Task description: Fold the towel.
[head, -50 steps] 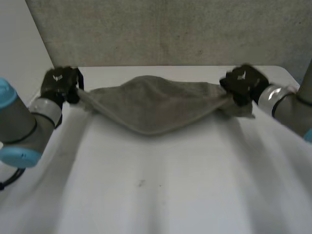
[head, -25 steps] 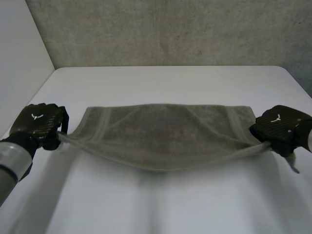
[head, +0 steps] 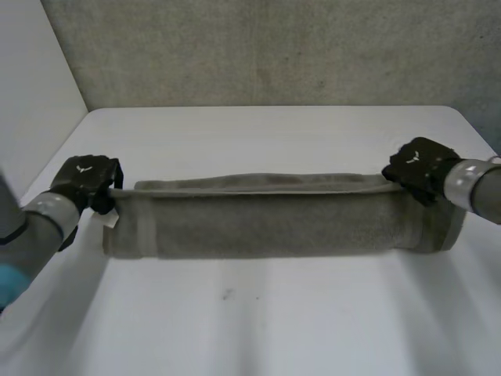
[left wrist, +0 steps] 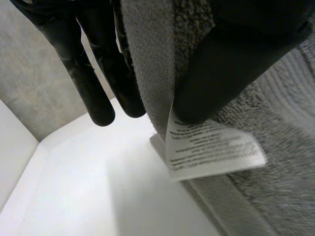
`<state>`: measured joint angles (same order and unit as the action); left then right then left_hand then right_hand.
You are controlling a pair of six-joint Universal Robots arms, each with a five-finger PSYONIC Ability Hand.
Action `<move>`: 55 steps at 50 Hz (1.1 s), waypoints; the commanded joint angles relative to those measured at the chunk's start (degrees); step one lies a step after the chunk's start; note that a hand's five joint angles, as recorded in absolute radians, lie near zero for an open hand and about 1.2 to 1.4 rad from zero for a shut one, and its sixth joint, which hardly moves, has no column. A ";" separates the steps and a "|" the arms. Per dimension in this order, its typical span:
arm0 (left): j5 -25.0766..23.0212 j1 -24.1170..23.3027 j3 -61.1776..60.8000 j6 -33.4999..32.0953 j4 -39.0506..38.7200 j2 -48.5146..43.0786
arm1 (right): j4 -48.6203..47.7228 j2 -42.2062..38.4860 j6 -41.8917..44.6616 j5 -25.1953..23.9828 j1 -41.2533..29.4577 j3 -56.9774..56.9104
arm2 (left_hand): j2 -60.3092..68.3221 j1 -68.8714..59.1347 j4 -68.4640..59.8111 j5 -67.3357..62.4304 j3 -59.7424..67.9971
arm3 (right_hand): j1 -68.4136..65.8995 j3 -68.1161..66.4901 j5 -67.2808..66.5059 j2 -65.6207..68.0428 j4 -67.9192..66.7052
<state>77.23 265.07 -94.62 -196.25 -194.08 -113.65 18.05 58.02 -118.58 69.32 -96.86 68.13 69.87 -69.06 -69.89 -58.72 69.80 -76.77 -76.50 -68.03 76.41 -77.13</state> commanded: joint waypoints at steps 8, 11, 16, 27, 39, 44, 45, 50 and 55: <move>7.76 -5.35 26.40 0.43 5.64 -20.90 | -9.61 -19.87 -3.59 3.81 -5.09 -19.79 | 10.13 -10.94 -10.11 -11.28 10.20 | -3.23 -3.50 -1.97 3.59 -2.87; 8.46 -6.22 29.91 0.34 6.51 -22.84 | -9.70 -22.68 -3.32 6.71 -5.44 -23.65 | 10.13 -10.94 -10.11 -11.28 10.20 | -3.23 -3.50 -1.97 3.59 -2.87; 9.78 -7.72 34.14 0.17 8.45 -25.65 | -9.52 -25.50 -3.41 8.11 -5.79 -28.05 | 10.13 -10.94 -10.11 -11.28 10.20 | -3.23 -3.50 -1.97 3.59 -2.87; 11.09 -8.16 36.70 -0.01 9.86 -27.86 | -9.26 -27.52 -3.32 8.46 -5.97 -30.69 | 10.13 -10.94 -10.11 -11.28 10.20 | -3.23 -3.50 -1.97 3.59 -2.87; 12.15 -8.25 38.10 0.61 11.79 -26.46 | -9.61 -28.66 -3.76 11.80 -6.14 -32.44 | 0.93 -1.74 -0.91 -2.08 1.00 | 66.77 66.50 68.03 -66.41 67.13; 14.08 -8.25 38.02 3.06 11.88 -23.12 | -9.35 -27.43 -6.40 14.18 -6.32 -34.55 | -40.78 39.97 40.81 39.64 -40.71 | 66.77 66.50 68.03 -66.41 67.13; 14.09 -8.25 38.02 3.07 11.88 -23.11 | -9.35 -26.13 -8.40 14.18 -6.32 -34.64 | -40.98 40.17 41.01 39.84 -40.91 | 66.77 66.50 68.03 -66.41 67.13; 14.44 -8.16 36.88 7.02 12.06 -18.64 | -9.08 -20.86 -15.87 14.09 -6.06 -33.50 | -59.49 58.68 59.51 58.34 -59.41 | 66.77 66.50 68.03 -66.41 67.13; 14.17 -8.07 33.29 7.64 12.15 -15.04 | -8.56 -14.86 -21.69 13.47 -5.44 -28.58 | -59.49 58.68 59.51 58.34 -59.41 | 66.77 66.50 68.03 -66.41 67.13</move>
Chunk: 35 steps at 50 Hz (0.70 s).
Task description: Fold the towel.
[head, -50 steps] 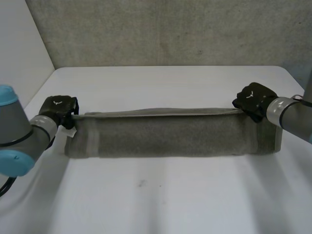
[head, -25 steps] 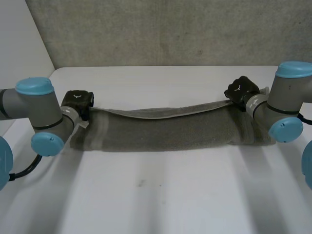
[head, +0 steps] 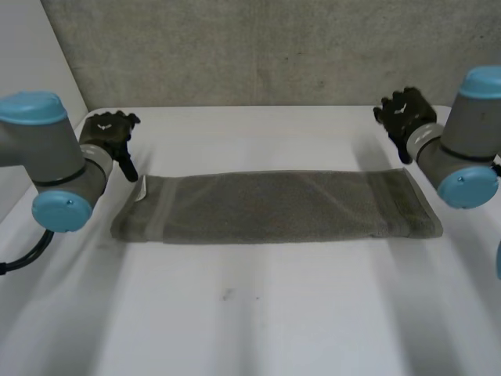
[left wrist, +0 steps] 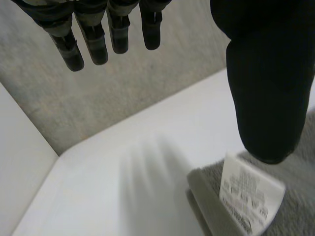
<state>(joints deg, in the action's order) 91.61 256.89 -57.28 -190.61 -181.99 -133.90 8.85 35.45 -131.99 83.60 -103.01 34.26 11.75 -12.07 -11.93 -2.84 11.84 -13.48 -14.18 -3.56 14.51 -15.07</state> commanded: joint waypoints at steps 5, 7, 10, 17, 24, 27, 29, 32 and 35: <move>-0.73 0.19 -10.72 1.82 -0.12 9.60 | 0.38 15.35 -9.60 -4.32 0.79 16.28 | -1.20 1.52 1.38 2.29 -1.29 | 3.48 4.18 3.56 -4.51 5.07; -0.74 0.19 -13.27 1.82 -0.55 11.10 | 0.38 19.37 -10.04 -7.82 2.28 23.54 | -1.20 1.52 1.38 2.29 -1.29 | 3.48 4.18 3.56 -4.51 5.07; -0.82 0.19 -18.63 1.82 -1.26 14.26 | 0.29 22.80 -10.30 -10.46 4.65 31.01 | -1.03 1.35 1.22 2.12 -1.12 | 3.48 4.18 3.56 -4.51 5.07; -0.82 -0.07 -31.05 1.82 -7.85 20.52 | -0.76 25.54 -10.21 -13.28 7.47 43.09 | -1.03 1.35 1.22 2.12 -1.12 | 3.48 4.18 3.56 -4.51 5.07; -2.22 -0.16 -39.65 1.82 -14.97 24.73 | -7.08 24.67 -9.51 -13.55 10.64 51.34 | -1.03 1.35 1.22 2.12 -1.12 | -0.47 0.23 -0.39 -0.56 1.12; -3.02 -0.33 -40.80 1.82 -15.59 25.53 | -9.80 23.26 -9.42 -13.46 11.16 52.75 | -1.03 1.35 1.22 2.12 -1.12 | -2.81 -2.11 -2.73 1.78 -1.21; -3.19 -0.42 -40.98 1.82 -15.59 25.61 | -11.03 22.56 -9.34 -13.37 11.34 53.10 | -1.03 1.35 1.22 2.12 -1.12 | -7.33 -6.63 -7.24 6.30 -5.73; -3.11 -0.42 -40.98 1.91 -15.68 25.62 | -13.06 21.16 -9.25 -13.37 11.69 52.93 | -1.03 1.35 1.22 2.12 -1.12 | -14.74 -14.04 -14.65 13.71 -13.14; -3.20 -0.42 -41.07 1.91 -15.68 25.53 | -14.20 19.49 -9.16 -13.11 12.04 52.14 | -0.86 1.18 1.05 1.95 -0.95 | -20.79 -20.09 -20.71 19.76 -19.19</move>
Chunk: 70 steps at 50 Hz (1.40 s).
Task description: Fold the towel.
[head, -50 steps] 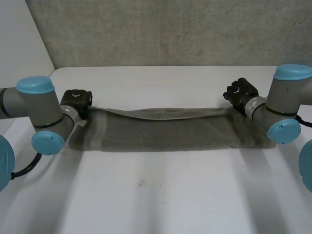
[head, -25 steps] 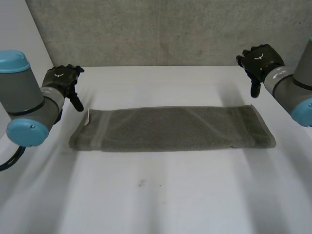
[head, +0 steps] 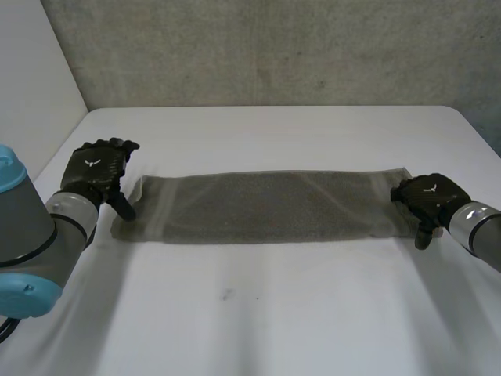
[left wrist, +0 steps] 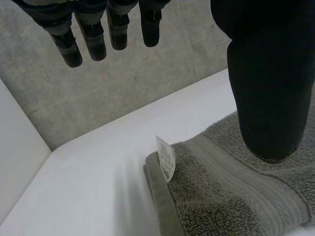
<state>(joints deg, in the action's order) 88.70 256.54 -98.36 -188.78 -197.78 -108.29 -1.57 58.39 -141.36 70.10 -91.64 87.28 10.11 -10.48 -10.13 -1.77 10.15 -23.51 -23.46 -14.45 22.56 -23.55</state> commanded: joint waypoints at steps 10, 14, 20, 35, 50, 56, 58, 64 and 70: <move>-0.20 0.02 -0.42 0.08 0.03 0.00 | -5.55 -4.77 2.22 0.65 4.71 -2.91 | 0.78 -0.41 -0.76 0.88 0.73 | -56.49 -56.54 -55.55 57.44 -56.45; -0.20 -0.07 -0.42 0.08 0.12 0.00 | -5.64 -4.86 3.98 0.65 7.34 -4.14 | 0.78 -0.41 -0.76 0.88 0.73 | -56.49 -56.54 -55.55 57.44 -56.45; -0.28 -0.07 -0.51 0.08 0.12 0.00 | -5.55 -4.51 6.53 0.56 12.10 -5.72 | 0.94 -0.58 -0.93 0.71 0.90 | -56.49 -56.54 -55.55 57.44 -56.45; -0.20 0.19 -1.13 0.08 0.03 0.00 | 3.50 -3.98 8.21 4.68 5.64 -26.88 | 0.78 -0.41 -0.76 0.88 0.73 | -56.49 -56.54 -55.55 57.44 -56.45; -0.20 0.90 -1.65 0.08 -0.23 0.09 | 2.80 -11.28 5.21 8.30 -34.83 -34.72 | 0.78 -0.41 -0.76 0.88 0.73 | -56.49 -56.54 -55.55 57.44 -56.45; -0.28 0.90 -2.53 0.08 -1.46 0.09 | 0.60 -16.55 6.09 8.21 -44.94 -31.65 | 0.78 -0.41 -0.76 0.88 0.73 | -56.49 -56.54 -55.55 57.44 -56.45; -0.20 0.81 -2.80 -0.01 -1.81 0.09 | 0.08 -17.69 6.27 8.12 -46.35 -30.59 | 0.78 -0.41 -0.76 0.88 0.73 | -56.49 -56.54 -55.55 57.44 -56.45; -0.20 0.72 -2.97 -0.01 -2.26 0.09 | -0.01 -17.43 8.03 7.86 -46.96 -26.20 | 0.94 -0.58 -0.93 0.71 0.90 | -56.49 -56.54 -55.55 57.44 -56.45; -0.20 0.72 -2.97 -0.01 -2.34 0.09 | -0.71 -9.36 6.71 7.60 -44.08 -20.42 | 0.94 -0.58 -0.93 0.71 0.90 | 13.51 13.46 14.45 -12.56 13.55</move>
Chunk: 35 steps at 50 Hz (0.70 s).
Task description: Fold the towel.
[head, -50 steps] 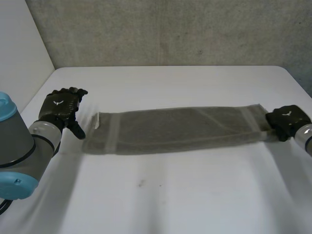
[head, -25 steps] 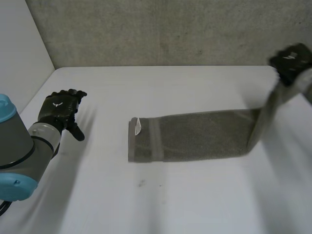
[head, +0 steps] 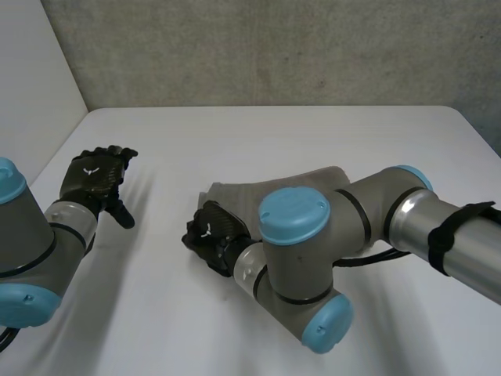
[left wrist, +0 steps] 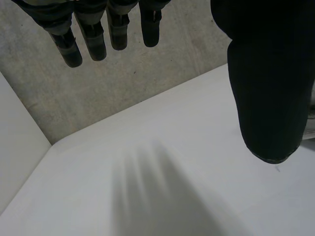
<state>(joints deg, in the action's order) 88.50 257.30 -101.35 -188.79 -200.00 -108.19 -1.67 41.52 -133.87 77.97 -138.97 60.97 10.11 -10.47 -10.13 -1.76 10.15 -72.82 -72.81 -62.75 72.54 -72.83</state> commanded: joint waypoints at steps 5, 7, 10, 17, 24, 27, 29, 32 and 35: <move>0.01 -0.22 0.01 0.00 -0.13 0.00 | -3.60 13.23 -1.66 -0.45 8.10 12.59 | 0.94 -0.58 -0.93 0.70 0.90 | 62.82 62.81 62.75 -62.54 62.83; 0.01 -0.31 0.01 0.00 -0.13 0.00 | -6.22 17.08 -3.67 -0.36 11.33 17.66 | 0.94 -0.58 -0.93 0.70 0.90 | 62.82 62.81 62.75 -62.54 62.83; 0.01 -0.39 -0.08 0.00 -0.13 0.00 | -8.69 20.42 -7.61 -0.18 15.81 22.41 | 0.94 -0.58 -0.93 0.70 0.90 | 62.82 62.81 62.75 -62.54 62.83; 0.01 -0.75 0.01 -0.09 -0.13 -0.09 | -10.28 23.69 -13.95 -0.80 24.60 29.45 | 1.28 -0.92 -1.26 0.37 1.24 | 62.82 62.81 62.75 -62.54 62.83; -0.08 -2.41 0.36 -0.35 -0.13 -0.27 | -10.37 23.78 -14.93 -3.87 30.42 33.51 | 1.78 -1.42 -1.77 -0.14 1.74 | 62.82 62.81 62.75 -62.54 62.83; 0.01 -3.29 0.28 -0.44 -0.13 -0.27 | -10.28 23.34 -15.46 -5.72 32.71 34.92 | 1.78 -1.42 -1.77 -0.14 1.74 | 62.82 62.81 62.75 -62.54 62.83; 0.01 -3.56 0.19 -0.44 -0.13 -0.27 | -10.54 22.64 -16.24 -6.60 33.84 35.53 | 1.78 -1.42 -1.77 -0.14 1.74 | 59.94 59.93 59.87 -59.66 59.95; 0.01 -3.82 0.01 -0.53 -0.13 -0.27 | -11.07 20.28 -16.42 -6.42 34.64 35.27 | 1.62 -1.26 -1.60 0.03 1.58 | 48.50 48.50 48.43 -48.23 48.51; 0.10 -3.91 0.01 -0.44 -0.13 -0.27 | -11.60 18.86 -15.99 -6.42 35.78 35.01 | 1.62 -1.25 -1.60 0.03 1.57 | 30.04 30.03 29.97 -29.76 30.05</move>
<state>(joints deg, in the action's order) 88.49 253.76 -101.18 -189.26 -200.13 -108.46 -12.37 63.63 -150.11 71.65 -104.89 96.44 10.23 -10.48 -10.26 -1.76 10.28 -23.68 -23.17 -13.93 23.35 -23.34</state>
